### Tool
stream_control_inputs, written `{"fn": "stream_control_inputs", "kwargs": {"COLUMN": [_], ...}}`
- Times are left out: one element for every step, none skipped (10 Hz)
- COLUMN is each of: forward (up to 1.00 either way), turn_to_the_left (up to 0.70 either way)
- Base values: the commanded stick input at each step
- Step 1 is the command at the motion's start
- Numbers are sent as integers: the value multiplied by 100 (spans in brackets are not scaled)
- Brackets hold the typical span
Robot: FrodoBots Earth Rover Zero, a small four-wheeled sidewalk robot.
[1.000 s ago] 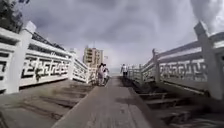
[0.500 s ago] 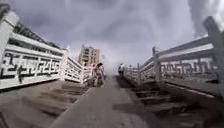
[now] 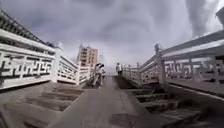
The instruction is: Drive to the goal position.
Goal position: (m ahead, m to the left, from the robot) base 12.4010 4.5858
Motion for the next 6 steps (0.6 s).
{"fn": "stream_control_inputs", "kwargs": {"forward": [70, 70, 70, 70, 70, 70], "turn_to_the_left": [0, 2, 14, 12, 10, 0]}}
